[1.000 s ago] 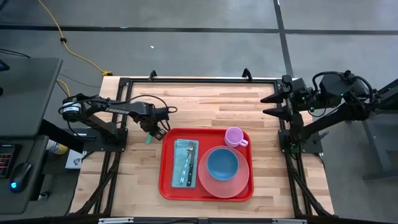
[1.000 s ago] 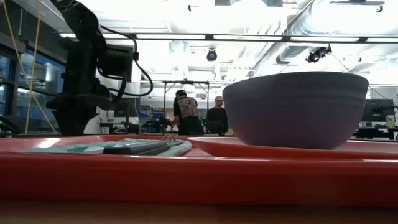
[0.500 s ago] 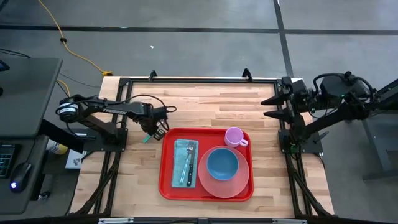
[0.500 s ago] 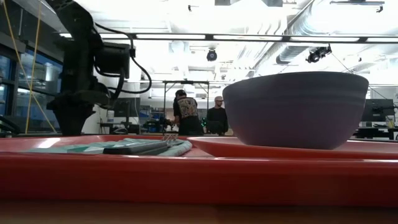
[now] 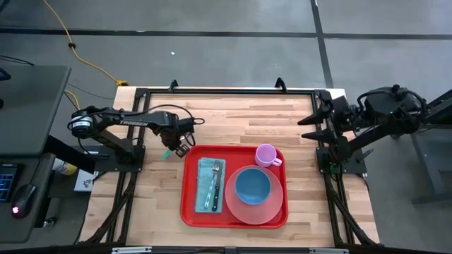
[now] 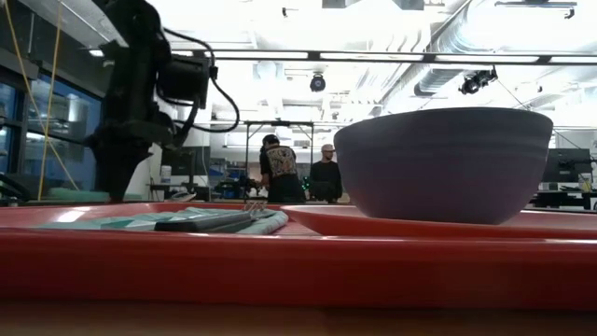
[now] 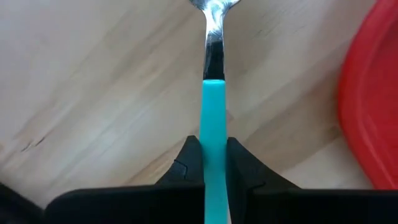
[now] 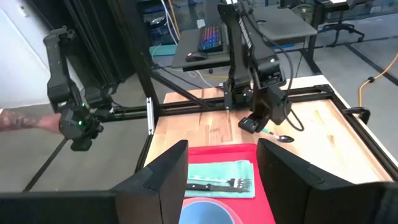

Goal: Set up tray
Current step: Put the spoon into the blue napkin

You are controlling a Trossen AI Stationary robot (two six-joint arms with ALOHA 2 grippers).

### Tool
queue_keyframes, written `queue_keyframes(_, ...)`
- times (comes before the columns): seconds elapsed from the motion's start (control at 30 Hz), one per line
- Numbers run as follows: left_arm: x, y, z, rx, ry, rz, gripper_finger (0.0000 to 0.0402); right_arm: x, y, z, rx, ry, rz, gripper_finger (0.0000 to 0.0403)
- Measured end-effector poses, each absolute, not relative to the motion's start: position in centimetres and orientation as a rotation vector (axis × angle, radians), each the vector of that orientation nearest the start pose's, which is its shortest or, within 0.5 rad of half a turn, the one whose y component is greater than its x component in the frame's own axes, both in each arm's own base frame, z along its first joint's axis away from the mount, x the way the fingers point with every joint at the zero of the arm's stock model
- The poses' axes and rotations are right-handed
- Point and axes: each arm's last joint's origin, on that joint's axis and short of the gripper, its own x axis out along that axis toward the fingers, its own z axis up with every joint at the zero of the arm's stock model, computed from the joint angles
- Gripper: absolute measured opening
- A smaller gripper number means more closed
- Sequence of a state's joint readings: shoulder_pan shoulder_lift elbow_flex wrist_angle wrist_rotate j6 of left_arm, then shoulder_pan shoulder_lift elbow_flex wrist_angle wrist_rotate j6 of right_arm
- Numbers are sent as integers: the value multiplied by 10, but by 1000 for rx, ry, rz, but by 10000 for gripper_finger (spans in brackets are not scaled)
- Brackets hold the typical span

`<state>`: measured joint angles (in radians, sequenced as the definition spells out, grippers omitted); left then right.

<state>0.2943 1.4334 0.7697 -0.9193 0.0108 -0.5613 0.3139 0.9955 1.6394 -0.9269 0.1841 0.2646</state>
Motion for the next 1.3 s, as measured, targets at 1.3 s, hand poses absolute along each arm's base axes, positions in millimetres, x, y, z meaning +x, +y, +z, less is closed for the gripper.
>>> queue_keyframes(1.3,227,-116,288,-1027,775,554,48,34,10,495,33,191,257,170)
